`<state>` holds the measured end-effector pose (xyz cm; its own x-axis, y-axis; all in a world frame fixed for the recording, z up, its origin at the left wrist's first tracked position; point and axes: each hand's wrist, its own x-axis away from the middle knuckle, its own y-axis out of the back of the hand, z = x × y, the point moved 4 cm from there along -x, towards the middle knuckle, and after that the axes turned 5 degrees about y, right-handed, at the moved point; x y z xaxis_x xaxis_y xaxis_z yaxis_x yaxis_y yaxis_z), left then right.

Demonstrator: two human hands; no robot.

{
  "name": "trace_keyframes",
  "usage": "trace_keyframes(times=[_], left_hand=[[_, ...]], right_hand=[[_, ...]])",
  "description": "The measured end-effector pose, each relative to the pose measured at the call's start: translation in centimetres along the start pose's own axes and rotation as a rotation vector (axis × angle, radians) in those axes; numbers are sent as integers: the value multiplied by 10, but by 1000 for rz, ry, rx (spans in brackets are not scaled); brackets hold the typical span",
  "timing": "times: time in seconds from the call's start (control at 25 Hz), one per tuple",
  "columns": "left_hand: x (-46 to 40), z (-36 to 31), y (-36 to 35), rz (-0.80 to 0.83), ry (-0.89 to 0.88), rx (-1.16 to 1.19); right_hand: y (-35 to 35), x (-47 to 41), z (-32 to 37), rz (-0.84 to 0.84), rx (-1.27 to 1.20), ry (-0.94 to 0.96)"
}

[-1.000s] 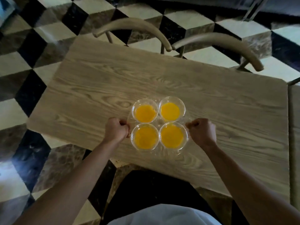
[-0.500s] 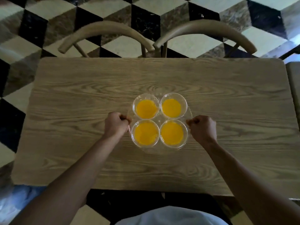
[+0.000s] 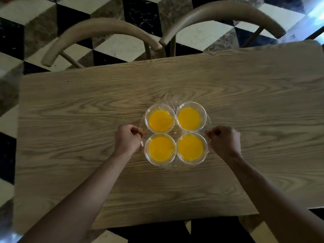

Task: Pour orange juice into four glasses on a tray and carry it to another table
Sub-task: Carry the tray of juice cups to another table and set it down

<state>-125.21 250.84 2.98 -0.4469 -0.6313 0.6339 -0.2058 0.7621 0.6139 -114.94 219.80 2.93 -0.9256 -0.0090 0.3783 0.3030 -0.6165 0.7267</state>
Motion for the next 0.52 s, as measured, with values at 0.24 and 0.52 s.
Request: trace_keyframes(times=[0.24, 0.52], left_hand=[[-7, 8, -1, 7, 17, 24], [-13, 9, -3, 6, 33, 55]], right_hand=[[-10, -2, 3, 5, 18, -12], [-15, -7, 4, -1, 35, -29]])
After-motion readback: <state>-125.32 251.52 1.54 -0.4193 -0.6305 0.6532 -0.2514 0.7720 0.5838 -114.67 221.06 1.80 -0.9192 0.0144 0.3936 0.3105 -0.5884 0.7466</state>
